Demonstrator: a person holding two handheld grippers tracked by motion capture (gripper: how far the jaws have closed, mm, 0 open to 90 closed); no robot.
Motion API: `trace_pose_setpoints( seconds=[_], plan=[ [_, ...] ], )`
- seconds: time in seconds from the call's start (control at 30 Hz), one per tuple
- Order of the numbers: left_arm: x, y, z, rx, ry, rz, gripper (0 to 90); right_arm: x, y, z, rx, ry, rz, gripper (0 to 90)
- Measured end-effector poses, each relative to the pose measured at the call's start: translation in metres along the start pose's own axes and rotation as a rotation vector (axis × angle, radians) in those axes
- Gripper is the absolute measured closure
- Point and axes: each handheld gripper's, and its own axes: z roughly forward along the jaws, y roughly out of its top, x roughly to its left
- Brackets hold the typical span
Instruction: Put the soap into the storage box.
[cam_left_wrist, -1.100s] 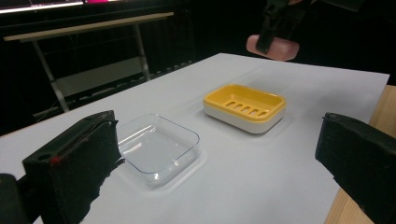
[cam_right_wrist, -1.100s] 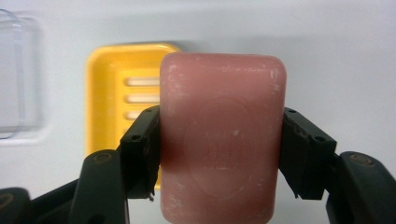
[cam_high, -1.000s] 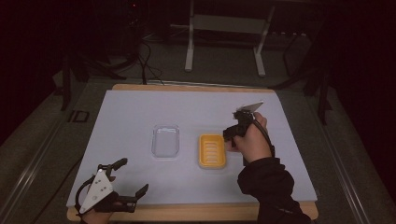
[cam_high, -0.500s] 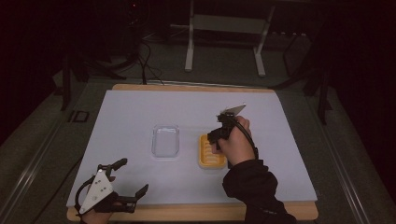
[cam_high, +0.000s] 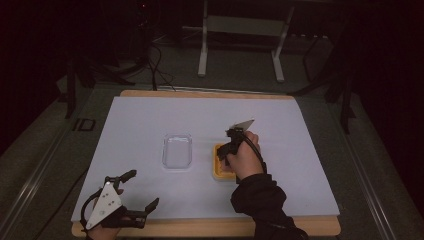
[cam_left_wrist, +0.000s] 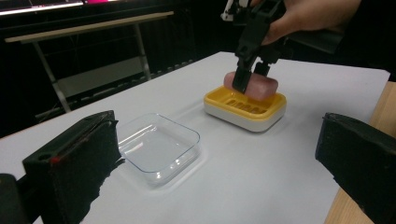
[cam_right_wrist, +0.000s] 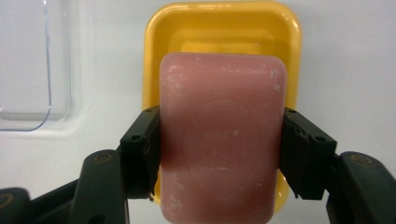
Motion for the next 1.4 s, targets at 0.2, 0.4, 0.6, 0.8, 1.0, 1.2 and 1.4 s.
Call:
trace_pose_setpoints(
  seconds=[0.2, 0.4, 0.6, 0.8, 1.0, 1.2, 1.4],
  plan=[
    [-0.001, 0.0, 0.0, 0.0, 0.0, 0.003, 0.4, 0.001, 0.0, 0.014, 0.023, -0.008, -0.003, 37.7],
    [0.0, 0.0, 0.0, 0.001, 0.001, 0.005, 0.4, 0.002, 0.001, 0.026, 0.037, -0.04, -0.006, 37.6],
    [-0.001, 0.0, 0.0, 0.0, -0.001, 0.004, 0.4, 0.006, 0.003, 0.027, 0.058, -0.07, -0.023, 37.3],
    [-0.001, 0.0, 0.001, 0.002, -0.001, 0.005, 0.4, 0.006, 0.006, 0.017, 0.054, -0.042, -0.014, 34.8],
    [-0.001, 0.0, 0.0, 0.003, -0.001, 0.005, 0.4, 0.007, 0.005, 0.002, 0.036, -0.027, -0.044, 32.9],
    [-0.001, 0.0, 0.0, 0.006, -0.003, 0.009, 0.4, 0.003, 0.003, -0.011, -0.01, -0.005, -0.14, 31.5],
    [-0.001, -0.001, 0.001, 0.012, -0.001, 0.009, 0.4, -0.011, -0.002, -0.022, -0.049, 0.073, -0.246, 27.8]
  ],
)
